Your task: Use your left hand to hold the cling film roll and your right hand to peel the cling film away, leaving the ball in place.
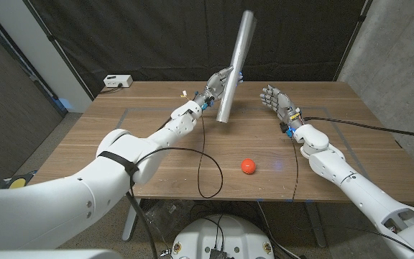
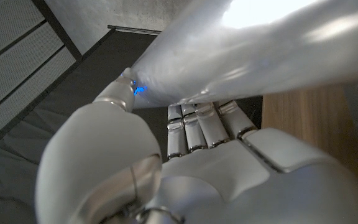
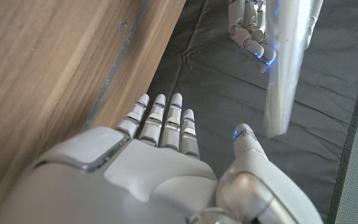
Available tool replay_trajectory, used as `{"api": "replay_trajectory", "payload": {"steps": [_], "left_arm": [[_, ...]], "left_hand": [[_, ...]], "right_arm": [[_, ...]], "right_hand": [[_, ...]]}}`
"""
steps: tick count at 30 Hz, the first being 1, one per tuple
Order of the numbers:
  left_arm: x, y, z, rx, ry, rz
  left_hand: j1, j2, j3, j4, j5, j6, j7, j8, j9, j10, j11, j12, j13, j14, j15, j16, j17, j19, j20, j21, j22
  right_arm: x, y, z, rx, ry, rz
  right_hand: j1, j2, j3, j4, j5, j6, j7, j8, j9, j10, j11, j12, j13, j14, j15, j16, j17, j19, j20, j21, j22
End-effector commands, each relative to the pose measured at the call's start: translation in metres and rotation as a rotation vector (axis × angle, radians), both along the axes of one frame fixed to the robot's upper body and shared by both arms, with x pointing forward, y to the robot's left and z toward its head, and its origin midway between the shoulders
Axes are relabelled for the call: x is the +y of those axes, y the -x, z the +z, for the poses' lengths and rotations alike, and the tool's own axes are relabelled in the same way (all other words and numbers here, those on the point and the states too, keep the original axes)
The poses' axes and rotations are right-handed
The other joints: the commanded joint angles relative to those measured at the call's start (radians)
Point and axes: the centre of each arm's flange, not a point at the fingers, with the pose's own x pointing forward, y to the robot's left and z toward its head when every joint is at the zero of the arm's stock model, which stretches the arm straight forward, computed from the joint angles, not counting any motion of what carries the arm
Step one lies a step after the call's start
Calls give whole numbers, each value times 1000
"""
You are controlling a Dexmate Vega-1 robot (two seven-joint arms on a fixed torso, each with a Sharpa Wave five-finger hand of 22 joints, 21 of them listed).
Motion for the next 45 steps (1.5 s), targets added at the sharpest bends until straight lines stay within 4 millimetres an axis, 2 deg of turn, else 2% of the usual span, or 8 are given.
{"api": "replay_trajectory", "payload": {"steps": [1, 12, 25, 29, 32, 40, 44, 45], "left_arm": [[-24, -2, -17, 183, 134, -124], [-36, 1, -16, 226, 171, -168], [-48, 1, -4, 259, 173, -172], [-51, 2, -1, 262, 179, -174], [-53, 3, 0, 265, 189, -181], [-59, 7, 1, 253, 222, -227], [-61, 11, 4, 229, 222, -250], [-62, 11, 4, 226, 225, -256]], "left_hand": [[84, 97, 75, 85, 57, 33, -64, 37, 84, 141, -164, 3, 10, 27, -96, -4, 6, 7, -1, 6, -1], [83, 101, 76, 96, 58, 21, -68, 55, 114, 140, -164, 11, 27, 29, -97, -5, 17, 17, -1, 5, -3], [85, 95, 78, 102, 51, -15, -69, 57, 135, 120, -155, 14, 45, 31, -96, -11, 28, 55, -28, 18, -1], [53, 81, 63, 133, 43, -65, -74, 33, 131, 95, -151, -2, 34, 1, -90, -27, 31, 55, -29, 14, -2], [6, 43, 33, 164, 33, -90, -82, 15, 122, 78, -149, -17, 18, -15, -88, -36, 30, 61, -32, 8, -4], [-80, -12, -15, 212, 19, -75, -99, 1, 99, 84, -134, -33, -21, -21, -80, -46, 10, 92, -30, 0, -5], [-142, -49, -41, 232, 14, -145, -136, -43, 73, -5, -112, -98, -54, -61, -57, -54, -10, 98, -14, -17, -6], [-157, -61, -50, 235, 15, -156, -136, -50, 68, -17, -113, -111, -61, -79, -46, -56, -15, 95, -9, -23, -6]], "right_arm": [[0, 0, 5, 0, 9, -8], [2, -1, 10, -5, 19, -11], [2, -4, 14, -2, 25, -13], [2, -3, 15, -2, 27, -13], [1, -3, 16, -3, 30, -14], [0, -1, 18, -8, 35, -14], [-1, 1, 17, -10, 35, -15], [-1, 2, 17, -10, 36, -17]], "right_hand": [[-12, 1, 4, 3, 3, 10, -2, -4, 3, 7, 0, -3, 3, 4, -1, 0, 4, 6, 7, -3, 4], [-14, 1, 4, 3, 3, 9, -2, -4, 3, 9, 0, -3, 3, 4, -1, 0, 4, 7, 6, -4, 4], [-16, 0, 4, 4, 2, 10, -2, -4, 3, 8, 2, -5, 4, 3, -3, -1, 4, 6, 7, -6, 4], [-17, 0, 4, 4, 2, 10, -2, -4, 3, 7, 1, -6, 4, 3, -2, -1, 4, 6, 8, -7, 4], [-19, 0, 4, 5, 2, 10, -3, -4, 3, 8, 3, -6, 4, 3, -3, -1, 4, 7, 7, -8, 5], [-20, 0, 4, 6, 2, 10, -2, -4, 3, 8, 0, -6, 4, 3, -3, -1, 4, 7, 8, -9, 5], [-21, 0, 4, 6, 1, 10, -2, -4, 3, 8, 0, -7, 4, 3, -2, -1, 5, 7, 8, -9, 5], [-22, 0, 4, 6, 1, 10, -3, -4, 3, 8, 0, -7, 4, 3, -2, -1, 5, 8, 7, -9, 5]]}}
